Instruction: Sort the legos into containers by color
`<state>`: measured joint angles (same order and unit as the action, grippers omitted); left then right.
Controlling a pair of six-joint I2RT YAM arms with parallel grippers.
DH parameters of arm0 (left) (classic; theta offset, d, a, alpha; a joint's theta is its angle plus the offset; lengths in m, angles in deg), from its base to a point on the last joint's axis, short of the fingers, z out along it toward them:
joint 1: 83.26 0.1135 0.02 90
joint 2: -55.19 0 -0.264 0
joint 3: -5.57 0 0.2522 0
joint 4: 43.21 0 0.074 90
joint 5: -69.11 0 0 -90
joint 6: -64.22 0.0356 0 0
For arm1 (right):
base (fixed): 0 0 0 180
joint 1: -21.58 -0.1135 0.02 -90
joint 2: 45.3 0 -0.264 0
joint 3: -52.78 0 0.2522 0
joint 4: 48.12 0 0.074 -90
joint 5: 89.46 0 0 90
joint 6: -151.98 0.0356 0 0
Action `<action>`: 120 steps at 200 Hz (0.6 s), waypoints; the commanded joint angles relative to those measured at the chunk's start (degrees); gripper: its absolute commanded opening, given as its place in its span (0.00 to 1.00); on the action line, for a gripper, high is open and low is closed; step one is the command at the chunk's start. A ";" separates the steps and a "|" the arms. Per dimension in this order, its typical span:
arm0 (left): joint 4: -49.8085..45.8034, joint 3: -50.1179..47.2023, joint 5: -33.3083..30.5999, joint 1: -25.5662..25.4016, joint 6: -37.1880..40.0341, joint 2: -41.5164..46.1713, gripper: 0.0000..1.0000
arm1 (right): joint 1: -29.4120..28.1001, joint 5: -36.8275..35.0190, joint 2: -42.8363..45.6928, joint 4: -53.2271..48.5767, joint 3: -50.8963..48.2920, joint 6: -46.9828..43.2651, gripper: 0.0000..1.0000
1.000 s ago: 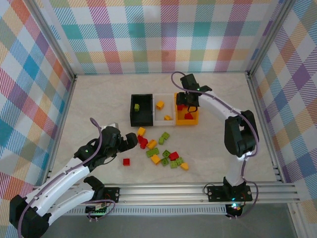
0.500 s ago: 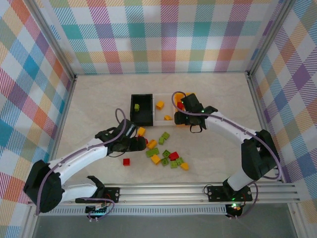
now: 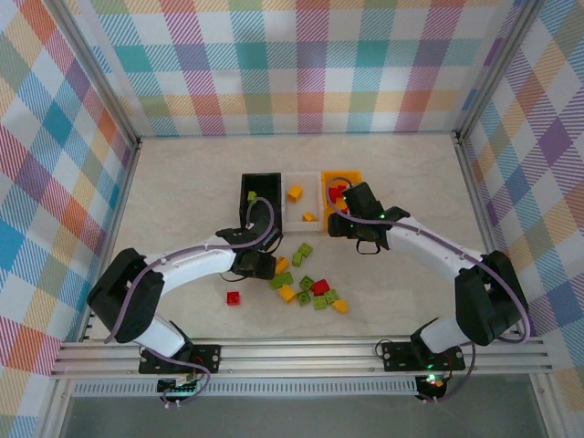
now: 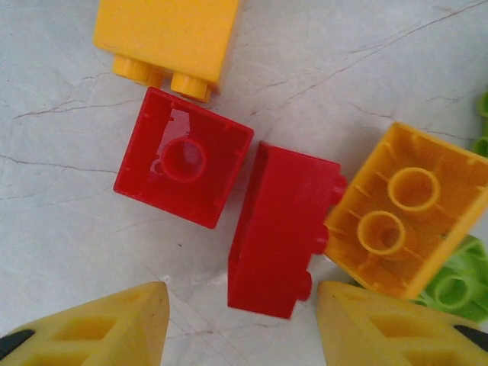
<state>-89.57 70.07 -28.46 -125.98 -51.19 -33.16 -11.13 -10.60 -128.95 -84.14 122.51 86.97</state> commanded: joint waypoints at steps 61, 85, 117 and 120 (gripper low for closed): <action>5.82 0.69 -3.18 -0.26 2.29 -4.46 0.52 | 0.37 -0.82 2.17 0.99 -0.15 0.32 0.65; 7.40 0.08 -3.21 -0.24 2.66 -4.32 0.46 | 0.45 -0.90 2.23 0.99 -0.23 0.32 0.65; 6.74 -0.76 -2.34 -0.97 2.28 -2.62 0.38 | 0.50 -1.17 2.40 0.91 -0.33 0.23 0.65; 6.59 -0.81 -2.20 -1.05 2.18 -2.35 0.37 | 0.54 -1.17 2.43 0.97 -0.33 0.23 0.65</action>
<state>-83.14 70.16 -30.60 -126.07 -49.00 -37.10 -11.02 -10.99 -128.14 -83.92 122.51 86.97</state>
